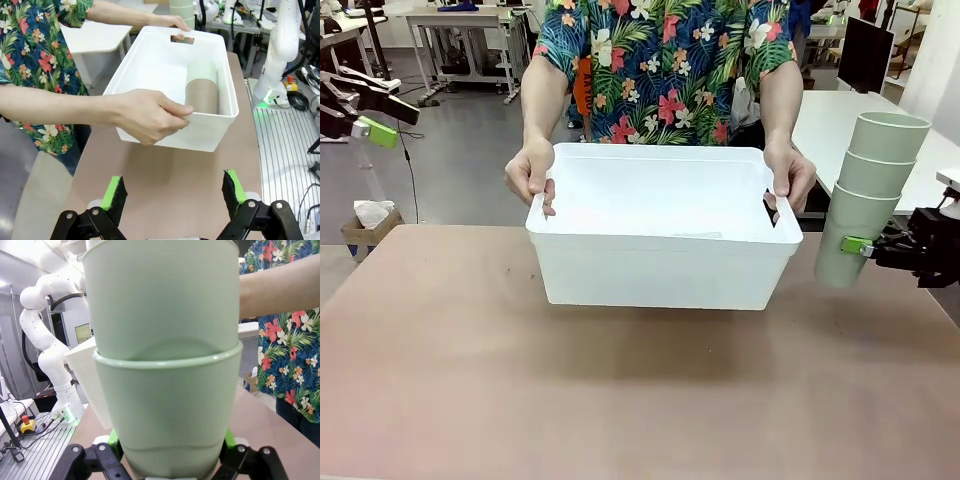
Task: Stack the cups and store them in the basket.
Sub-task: Place the stack of Reusable plastic cups into the Pantry Basket.
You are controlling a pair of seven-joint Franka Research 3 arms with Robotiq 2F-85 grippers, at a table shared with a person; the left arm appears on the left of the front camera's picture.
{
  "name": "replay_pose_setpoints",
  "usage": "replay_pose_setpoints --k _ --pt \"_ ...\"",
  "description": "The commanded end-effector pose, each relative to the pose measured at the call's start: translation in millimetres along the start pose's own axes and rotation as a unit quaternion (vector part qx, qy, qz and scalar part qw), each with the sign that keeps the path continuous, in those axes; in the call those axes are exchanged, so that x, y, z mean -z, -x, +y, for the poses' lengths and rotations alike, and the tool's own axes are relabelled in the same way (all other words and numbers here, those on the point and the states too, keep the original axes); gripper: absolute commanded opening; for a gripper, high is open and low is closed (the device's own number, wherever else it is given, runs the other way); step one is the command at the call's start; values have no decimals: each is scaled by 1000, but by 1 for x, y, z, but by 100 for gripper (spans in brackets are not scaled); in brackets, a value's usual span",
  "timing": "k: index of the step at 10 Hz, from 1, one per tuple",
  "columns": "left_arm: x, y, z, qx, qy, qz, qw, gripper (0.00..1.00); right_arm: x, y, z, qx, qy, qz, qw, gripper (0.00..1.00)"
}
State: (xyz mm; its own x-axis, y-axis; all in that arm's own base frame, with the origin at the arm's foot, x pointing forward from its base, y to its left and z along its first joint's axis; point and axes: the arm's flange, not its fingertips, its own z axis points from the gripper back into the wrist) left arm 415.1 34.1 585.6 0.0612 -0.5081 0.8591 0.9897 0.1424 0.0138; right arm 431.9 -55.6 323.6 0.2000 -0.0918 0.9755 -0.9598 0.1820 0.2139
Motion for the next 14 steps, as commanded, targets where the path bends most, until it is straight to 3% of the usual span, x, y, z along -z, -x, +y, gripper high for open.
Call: replay_pose_setpoints --k 1,13,14 --pt "-1 -3 1 -4 2 -2 1000 100 2 -5 1 -5 -1 -1 1000 86" --pt "-1 -3 1 -4 2 -2 1000 100 0 0 0 0 0 0 1000 86" --pt "-1 -3 1 -4 2 -2 1000 100 1 -16 5 10 8 20 1000 86"
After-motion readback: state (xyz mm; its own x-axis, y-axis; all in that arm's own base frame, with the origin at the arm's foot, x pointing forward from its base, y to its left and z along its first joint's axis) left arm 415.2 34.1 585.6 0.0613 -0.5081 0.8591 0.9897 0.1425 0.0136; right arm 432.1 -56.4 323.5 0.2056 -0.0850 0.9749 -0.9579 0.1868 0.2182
